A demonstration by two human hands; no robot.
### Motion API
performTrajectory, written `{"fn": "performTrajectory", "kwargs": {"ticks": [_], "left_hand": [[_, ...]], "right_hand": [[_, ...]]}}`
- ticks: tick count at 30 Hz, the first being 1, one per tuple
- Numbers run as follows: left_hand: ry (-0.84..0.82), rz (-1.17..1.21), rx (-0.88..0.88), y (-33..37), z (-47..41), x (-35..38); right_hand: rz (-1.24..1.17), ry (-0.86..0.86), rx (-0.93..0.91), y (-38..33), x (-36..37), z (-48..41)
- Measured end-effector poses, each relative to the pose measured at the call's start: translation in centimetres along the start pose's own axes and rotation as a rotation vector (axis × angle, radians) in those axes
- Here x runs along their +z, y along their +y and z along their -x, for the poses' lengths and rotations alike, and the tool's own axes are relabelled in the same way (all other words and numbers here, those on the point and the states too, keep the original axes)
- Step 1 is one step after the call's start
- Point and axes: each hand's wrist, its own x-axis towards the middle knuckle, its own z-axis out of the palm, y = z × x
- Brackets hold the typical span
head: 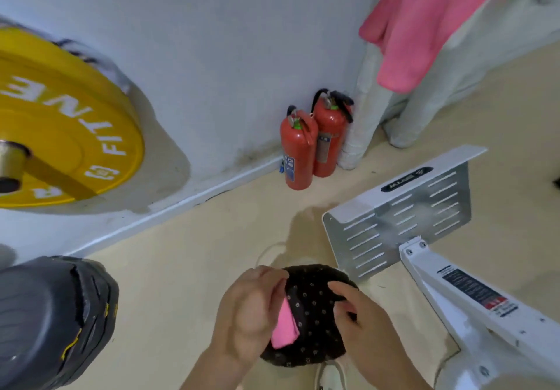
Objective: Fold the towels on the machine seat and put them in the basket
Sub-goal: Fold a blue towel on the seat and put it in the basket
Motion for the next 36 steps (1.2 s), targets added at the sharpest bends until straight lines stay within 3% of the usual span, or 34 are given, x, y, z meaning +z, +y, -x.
{"fn": "performTrajectory", "kwargs": {"ticks": [3,7,10,13,16,21,26,31,36], "left_hand": [[0.09,0.149,-0.019,5.6,2.2,-7.0],[0.241,0.285,0.087,11.9,5.7,-13.2],[0.164,0.268,0.211,16.3,8.6,-15.9],[0.104,0.269,0.443,19.7,11.6,-16.6],[-0.095,0.266,0.539,23.5,15.2,-15.7],[-0.336,0.185,0.719,29.8,21.1,-11.9],[-0.483,0.073,0.833,34.3,26.0,-5.3],[-0.601,-0.086,0.811,36.7,31.0,6.1],[-0.808,-0.198,0.709,38.3,37.9,18.5]], "right_hand": [[-0.043,0.095,-0.074,-4.6,-4.2,4.8],[0.019,0.235,-0.176,-9.4,-9.3,11.6],[0.115,0.362,-0.266,-10.9,-12.3,17.8],[0.233,0.469,-0.289,-10.2,-14.4,24.8],[0.373,0.566,-0.25,-7.7,-15.8,31.7],[0.436,0.659,-0.037,0.2,-17.9,41.3],[0.433,0.616,0.177,10.4,-19.3,47.9],[0.341,0.484,0.317,22.2,-20.6,51.2],[0.247,0.324,0.336,33.5,-20.7,51.1]]}}
